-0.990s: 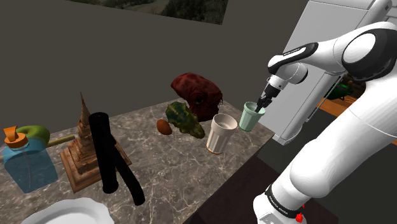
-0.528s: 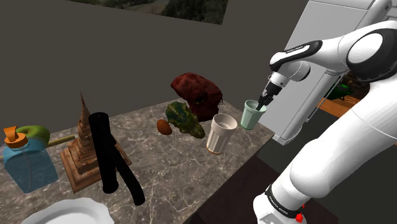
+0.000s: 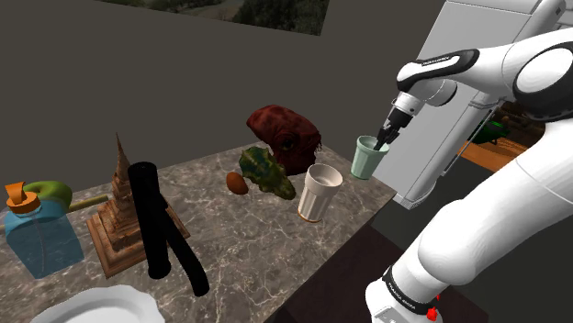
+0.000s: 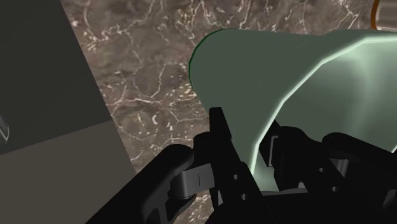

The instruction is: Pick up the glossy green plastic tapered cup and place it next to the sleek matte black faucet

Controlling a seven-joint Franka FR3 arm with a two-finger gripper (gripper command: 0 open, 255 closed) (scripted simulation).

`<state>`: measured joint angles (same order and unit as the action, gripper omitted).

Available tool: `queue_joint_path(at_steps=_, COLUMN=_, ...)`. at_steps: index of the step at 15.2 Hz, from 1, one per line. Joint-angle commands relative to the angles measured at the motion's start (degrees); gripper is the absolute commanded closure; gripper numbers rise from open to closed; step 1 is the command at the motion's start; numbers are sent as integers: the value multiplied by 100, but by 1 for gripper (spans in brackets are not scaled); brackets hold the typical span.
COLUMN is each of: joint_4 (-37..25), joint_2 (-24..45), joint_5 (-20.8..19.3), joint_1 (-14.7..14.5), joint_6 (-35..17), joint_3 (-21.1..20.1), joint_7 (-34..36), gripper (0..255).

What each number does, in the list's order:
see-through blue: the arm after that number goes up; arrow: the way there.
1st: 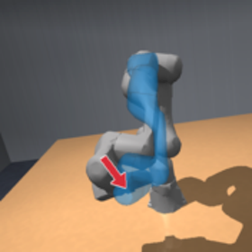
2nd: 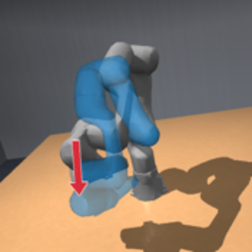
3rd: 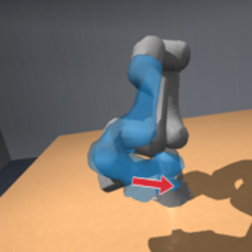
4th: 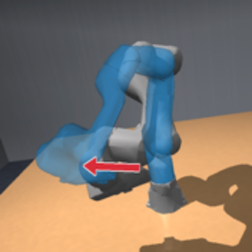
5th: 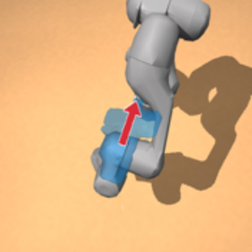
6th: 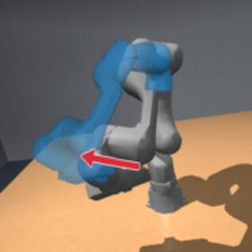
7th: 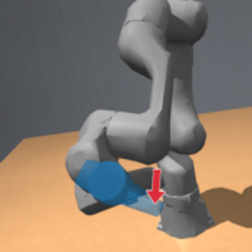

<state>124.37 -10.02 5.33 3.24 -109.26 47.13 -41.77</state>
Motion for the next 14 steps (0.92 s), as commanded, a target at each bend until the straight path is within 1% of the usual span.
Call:
queue_joint_path(at_steps=1, joint_4=-101, joint_2=-86, joint_5=-59, joint_1=7, joint_6=154, joint_3=-39, joint_7=80, gripper=255)
queue_joint_path(at_steps=14, joint_4=-901, joint_2=-347, joint_5=-213, joint_1=12, joint_6=1118, joint_3=-197, joint_7=380, gripper=255)
